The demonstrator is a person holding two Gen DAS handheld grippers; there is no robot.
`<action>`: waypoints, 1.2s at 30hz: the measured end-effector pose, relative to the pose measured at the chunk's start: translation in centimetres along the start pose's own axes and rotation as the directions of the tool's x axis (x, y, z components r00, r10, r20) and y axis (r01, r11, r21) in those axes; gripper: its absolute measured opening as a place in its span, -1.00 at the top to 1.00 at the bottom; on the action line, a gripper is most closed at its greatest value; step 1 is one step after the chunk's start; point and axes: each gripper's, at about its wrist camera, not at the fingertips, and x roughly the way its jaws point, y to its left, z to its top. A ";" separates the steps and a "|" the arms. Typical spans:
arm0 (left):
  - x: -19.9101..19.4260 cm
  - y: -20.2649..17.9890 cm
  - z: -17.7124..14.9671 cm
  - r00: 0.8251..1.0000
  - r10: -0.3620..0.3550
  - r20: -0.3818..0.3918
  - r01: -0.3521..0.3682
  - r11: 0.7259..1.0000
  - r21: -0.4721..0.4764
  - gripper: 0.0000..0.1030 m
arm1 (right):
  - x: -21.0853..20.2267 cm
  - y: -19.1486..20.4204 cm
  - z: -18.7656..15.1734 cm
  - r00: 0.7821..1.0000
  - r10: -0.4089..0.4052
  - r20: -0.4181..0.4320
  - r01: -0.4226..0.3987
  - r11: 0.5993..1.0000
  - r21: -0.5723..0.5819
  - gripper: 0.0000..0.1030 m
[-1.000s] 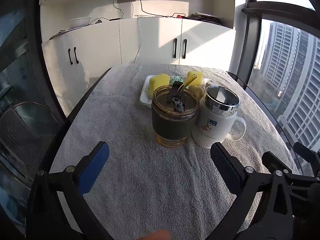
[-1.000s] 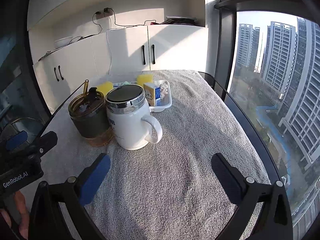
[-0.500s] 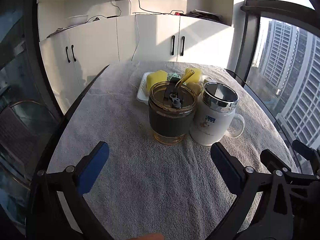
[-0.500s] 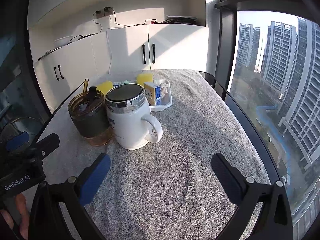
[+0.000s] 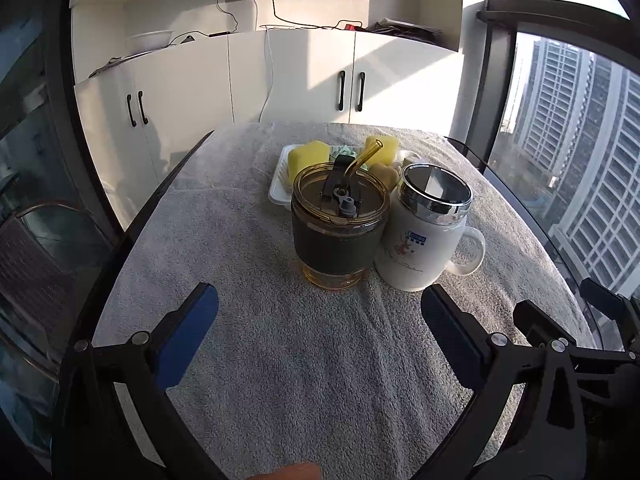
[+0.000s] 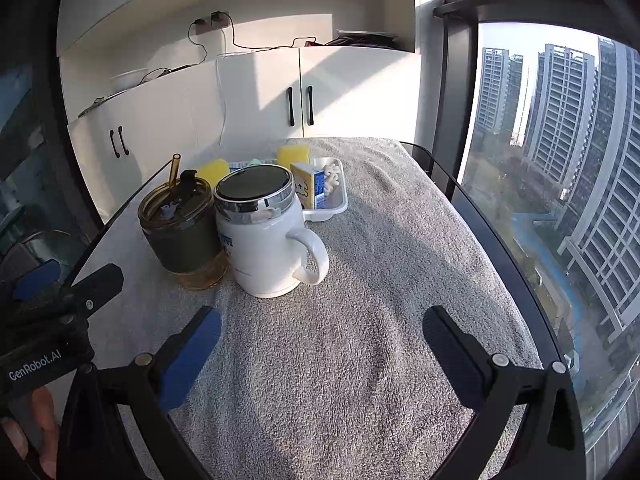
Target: Organize soft objects
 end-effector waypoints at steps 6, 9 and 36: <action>0.0 0.0 0.0 1.000 -0.003 0.000 0.003 1.000 -0.001 -1.00 | 0.0 0.0 0.0 1.000 -0.001 -0.001 0.001 1.000 0.000 -1.00; -0.1 0.0 0.0 1.000 -0.004 0.000 0.004 1.000 -0.001 -1.00 | 0.0 0.0 0.0 1.000 -0.001 -0.002 0.001 1.000 -0.002 -1.00; 0.0 0.1 0.1 1.000 -0.001 0.002 0.001 1.000 0.004 -1.00 | 0.2 0.2 -0.1 1.000 -0.005 -0.005 0.005 1.000 -0.008 -1.00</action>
